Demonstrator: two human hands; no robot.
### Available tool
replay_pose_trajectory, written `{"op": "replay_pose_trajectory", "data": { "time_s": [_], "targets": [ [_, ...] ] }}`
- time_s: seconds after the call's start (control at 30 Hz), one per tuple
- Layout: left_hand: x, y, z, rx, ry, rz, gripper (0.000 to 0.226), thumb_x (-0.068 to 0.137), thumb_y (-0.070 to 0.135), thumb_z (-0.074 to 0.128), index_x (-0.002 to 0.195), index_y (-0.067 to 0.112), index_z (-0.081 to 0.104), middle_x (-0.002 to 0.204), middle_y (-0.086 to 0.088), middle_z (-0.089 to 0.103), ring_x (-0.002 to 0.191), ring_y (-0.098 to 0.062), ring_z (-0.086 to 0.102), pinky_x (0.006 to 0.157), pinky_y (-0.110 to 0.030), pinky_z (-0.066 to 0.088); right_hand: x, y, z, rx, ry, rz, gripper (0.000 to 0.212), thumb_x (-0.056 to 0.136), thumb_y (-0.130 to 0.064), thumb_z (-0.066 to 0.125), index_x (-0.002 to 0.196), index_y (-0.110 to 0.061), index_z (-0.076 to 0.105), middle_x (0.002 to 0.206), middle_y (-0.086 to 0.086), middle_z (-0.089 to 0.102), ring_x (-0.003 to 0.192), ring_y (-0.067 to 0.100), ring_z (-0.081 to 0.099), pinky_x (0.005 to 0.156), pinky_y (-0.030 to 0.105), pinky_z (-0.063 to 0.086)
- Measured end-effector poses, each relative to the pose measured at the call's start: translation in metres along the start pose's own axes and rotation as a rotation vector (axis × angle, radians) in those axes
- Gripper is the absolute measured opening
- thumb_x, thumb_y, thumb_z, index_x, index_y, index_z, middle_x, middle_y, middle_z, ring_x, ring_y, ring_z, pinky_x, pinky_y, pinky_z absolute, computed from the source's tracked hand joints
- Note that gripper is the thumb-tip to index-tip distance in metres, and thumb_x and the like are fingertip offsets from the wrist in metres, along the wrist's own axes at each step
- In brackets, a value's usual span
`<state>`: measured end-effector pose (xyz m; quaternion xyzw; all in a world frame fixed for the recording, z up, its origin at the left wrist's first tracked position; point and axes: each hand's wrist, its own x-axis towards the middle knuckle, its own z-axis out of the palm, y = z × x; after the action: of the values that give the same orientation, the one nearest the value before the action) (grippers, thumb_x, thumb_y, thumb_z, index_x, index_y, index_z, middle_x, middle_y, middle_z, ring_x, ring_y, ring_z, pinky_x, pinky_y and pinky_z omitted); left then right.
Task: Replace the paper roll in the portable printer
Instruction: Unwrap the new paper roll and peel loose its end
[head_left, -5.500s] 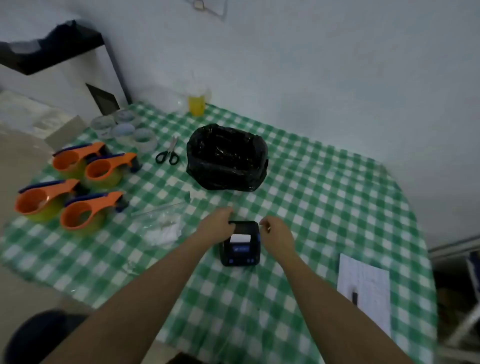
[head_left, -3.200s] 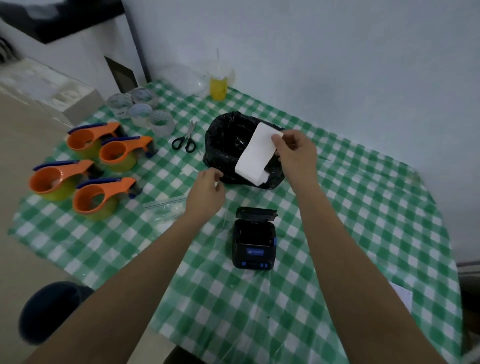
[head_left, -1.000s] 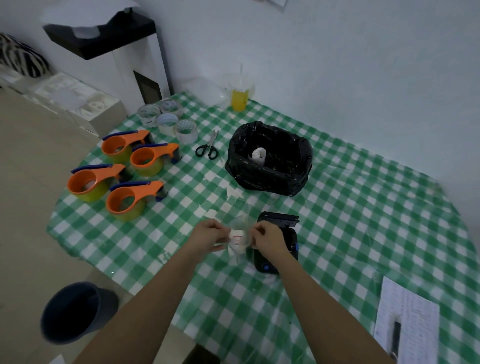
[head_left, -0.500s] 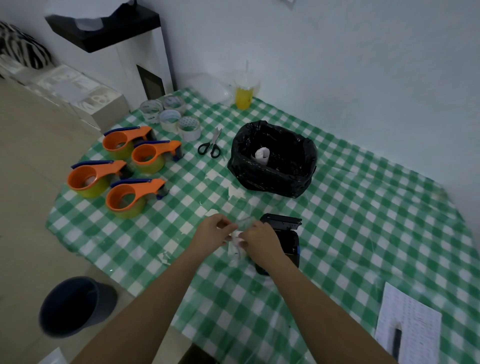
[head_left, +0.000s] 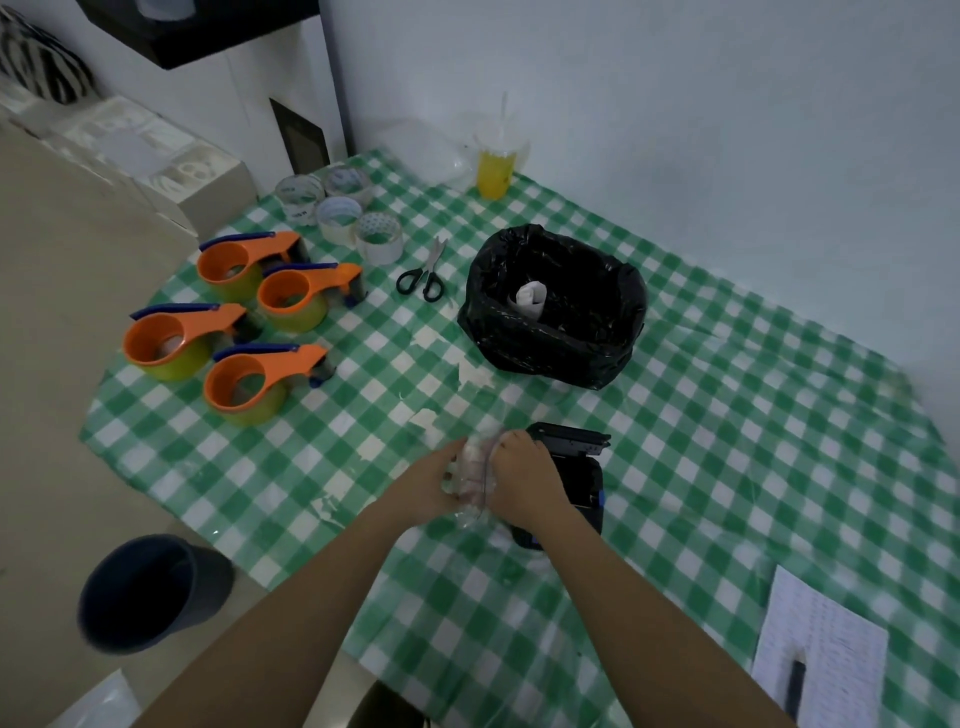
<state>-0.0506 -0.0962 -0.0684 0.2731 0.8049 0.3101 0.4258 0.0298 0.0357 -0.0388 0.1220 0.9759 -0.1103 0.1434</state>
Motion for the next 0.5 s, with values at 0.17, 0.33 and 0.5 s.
{"op": "replay_pose_trajectory", "data": {
  "time_s": [0.17, 0.33, 0.5],
  "targets": [
    [0.000, 0.010, -0.008, -0.055, 0.137, 0.043, 0.032, 0.080, 0.014, 0.069, 0.111, 0.015, 0.061, 0.093, -0.001, 0.062, 0.087, -0.021, 0.059, 0.072, -0.025, 0.046, -0.009, 0.015, -0.015, 0.258, 0.136, -0.003, 0.050, 0.078, -0.044, 0.068, 0.107, -0.007, 0.054, 0.110, 0.009, 0.056, 0.107, 0.024, 0.045, 0.089, 0.033, 0.041],
    [0.006, 0.008, -0.029, 0.061, 0.448, 0.001, 0.028, 0.086, 0.007, 0.053, 0.059, 0.012, 0.046, 0.065, -0.005, 0.045, 0.063, -0.024, 0.048, 0.053, -0.029, 0.033, -0.021, 0.027, -0.032, 0.719, 0.271, 0.192, 0.054, 0.070, -0.040, 0.075, 0.116, -0.024, 0.051, 0.102, 0.002, 0.057, 0.085, 0.012, 0.053, 0.069, 0.020, 0.041],
    [0.006, 0.021, -0.045, 0.250, 0.391, -0.251, 0.046, 0.086, 0.016, 0.054, 0.129, 0.005, 0.044, 0.128, -0.024, 0.040, 0.119, -0.043, 0.040, 0.095, -0.048, 0.042, -0.032, 0.030, -0.044, 0.877, 0.373, 0.268, 0.050, 0.070, -0.036, 0.078, 0.111, -0.024, 0.052, 0.089, 0.000, 0.061, 0.076, 0.013, 0.060, 0.064, 0.021, 0.049]
  ]
}}
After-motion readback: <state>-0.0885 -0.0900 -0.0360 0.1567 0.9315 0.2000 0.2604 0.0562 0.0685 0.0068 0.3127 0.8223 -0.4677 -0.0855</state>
